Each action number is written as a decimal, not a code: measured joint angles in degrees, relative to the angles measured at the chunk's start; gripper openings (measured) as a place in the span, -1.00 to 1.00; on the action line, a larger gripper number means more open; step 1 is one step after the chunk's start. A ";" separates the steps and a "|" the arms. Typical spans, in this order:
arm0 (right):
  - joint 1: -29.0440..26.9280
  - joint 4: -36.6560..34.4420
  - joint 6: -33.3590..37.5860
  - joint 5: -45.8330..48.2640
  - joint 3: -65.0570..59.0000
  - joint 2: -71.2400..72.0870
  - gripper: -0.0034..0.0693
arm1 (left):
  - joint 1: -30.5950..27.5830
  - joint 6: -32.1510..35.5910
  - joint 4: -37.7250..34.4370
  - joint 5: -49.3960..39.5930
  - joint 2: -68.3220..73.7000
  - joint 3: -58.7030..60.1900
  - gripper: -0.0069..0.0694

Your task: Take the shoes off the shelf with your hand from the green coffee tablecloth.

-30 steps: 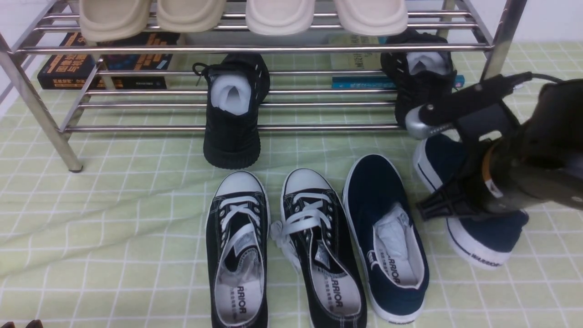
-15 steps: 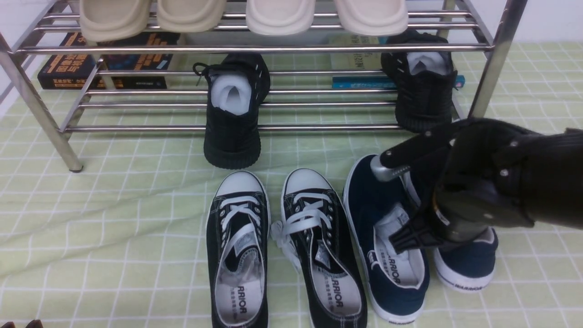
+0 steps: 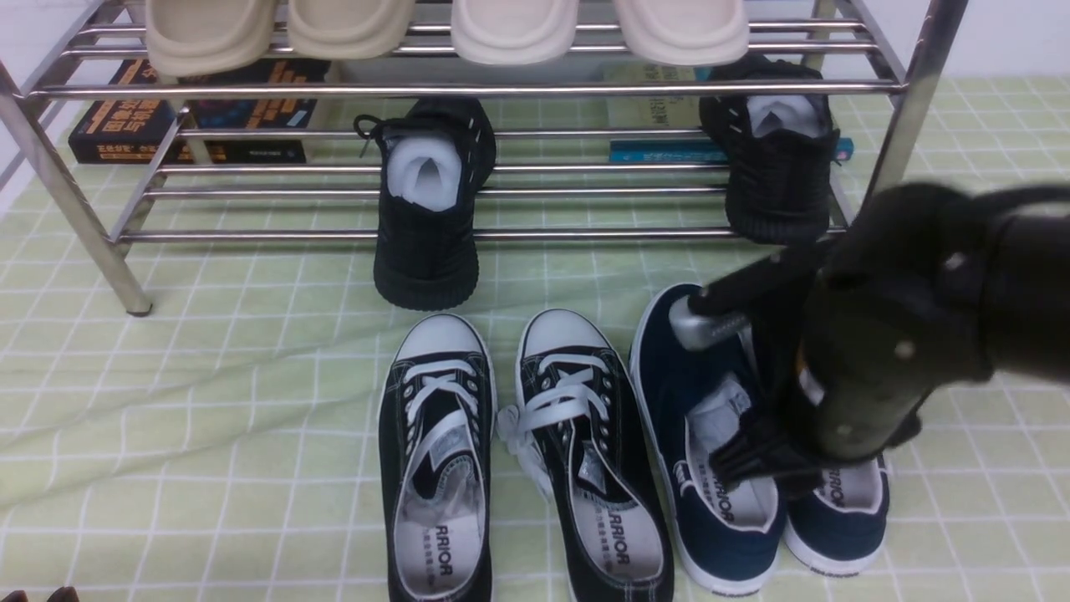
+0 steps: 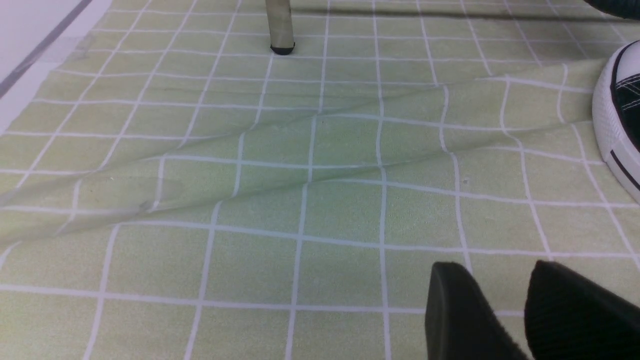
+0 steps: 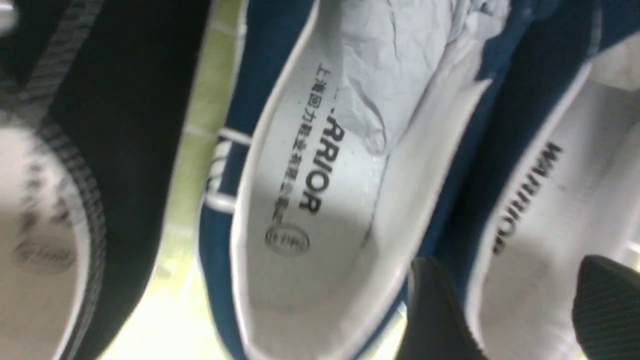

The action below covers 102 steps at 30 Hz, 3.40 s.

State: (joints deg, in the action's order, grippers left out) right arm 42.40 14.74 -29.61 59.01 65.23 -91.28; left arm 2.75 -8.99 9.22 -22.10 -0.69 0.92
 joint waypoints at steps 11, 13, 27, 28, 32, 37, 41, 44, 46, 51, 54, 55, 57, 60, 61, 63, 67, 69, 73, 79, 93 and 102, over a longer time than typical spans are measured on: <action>0.00 -0.19 10.65 11.48 8.15 23.32 -0.73 | 0.00 0.00 0.00 0.00 0.00 0.00 -0.19; 0.00 -0.19 10.71 11.82 8.15 26.14 -0.85 | 0.00 0.00 0.00 0.00 0.00 0.00 -0.19; 0.00 -4.16 10.87 -21.08 -25.23 64.87 -0.95 | 0.00 0.00 0.00 0.00 0.00 0.00 -0.19; 0.00 -4.69 10.87 -24.70 -28.37 66.21 -0.95 | 0.00 0.00 0.00 0.00 0.00 0.00 -0.19; 0.00 -5.67 10.89 -36.05 -37.06 69.02 -0.94 | 0.00 0.00 0.00 0.00 0.00 0.00 -0.19; 0.00 -5.61 10.89 -40.40 -41.85 69.47 -0.94 | 0.00 0.00 0.00 0.00 0.00 0.00 -0.19; 0.00 -5.61 10.89 -40.55 -44.42 69.47 -0.93 | 0.00 0.00 0.00 0.00 0.00 0.00 -0.19; 0.00 -5.61 10.89 -40.14 -45.42 69.47 -0.93 | 0.00 0.00 0.00 0.00 0.00 0.00 -0.19; 0.00 -5.61 10.89 -39.86 -45.59 69.47 -0.93 | 0.00 0.00 0.00 0.00 0.00 0.00 -0.19; 0.00 -5.61 10.89 -39.86 -45.64 69.47 -0.92 | 0.00 0.00 0.00 0.00 0.00 0.00 -0.19; 0.00 -5.61 10.89 -39.86 -45.64 69.47 -0.92 | 0.00 0.00 0.00 0.00 0.00 0.00 -0.19; 0.00 -5.61 10.89 -39.86 -45.64 69.47 -0.91 | 0.00 0.00 0.00 0.00 0.00 0.00 -0.19; 0.00 -5.61 10.89 -39.86 -45.64 69.47 -0.91 | 0.00 0.00 0.00 0.00 0.00 0.00 -0.19; 0.00 -5.61 10.89 -39.86 -45.77 69.67 -0.90 | 0.00 0.00 0.00 0.00 0.00 0.00 -0.19; 0.00 -5.61 10.95 -39.92 -46.05 70.05 -0.90 | 0.00 0.00 0.00 0.00 0.00 0.00 -0.19; -0.16 -5.61 11.50 -40.11 -47.08 70.99 -0.90 | 0.00 0.00 0.00 0.00 0.00 0.00 -0.19; -3.46 -7.80 14.83 -40.56 -50.07 73.46 -0.89 | 0.00 0.00 0.00 0.00 0.00 0.00 -0.19; -7.16 -10.34 17.38 -40.67 -52.13 75.04 -0.89 | 0.00 0.00 0.00 0.00 0.00 0.00 -0.19; -15.23 -16.04 21.73 -40.74 -57.03 79.55 -0.88 | 0.00 0.00 0.00 0.00 0.00 0.00 -0.19; -28.50 -17.78 23.08 -40.77 -64.34 87.10 -0.86 | 0.00 0.00 0.00 0.00 0.00 0.00 -0.19; -45.19 -17.97 25.87 -37.46 -66.18 91.86 -0.82 | 0.00 0.00 0.00 0.00 0.00 0.00 -0.19; -42.81 -17.97 26.09 -36.66 -66.04 91.86 -0.78 | 0.00 0.00 0.00 0.00 0.00 0.00 -0.19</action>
State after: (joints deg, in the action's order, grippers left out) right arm -0.41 -3.23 -3.52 22.35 -0.81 0.58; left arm 2.75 -8.99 9.22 -22.10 -0.69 0.92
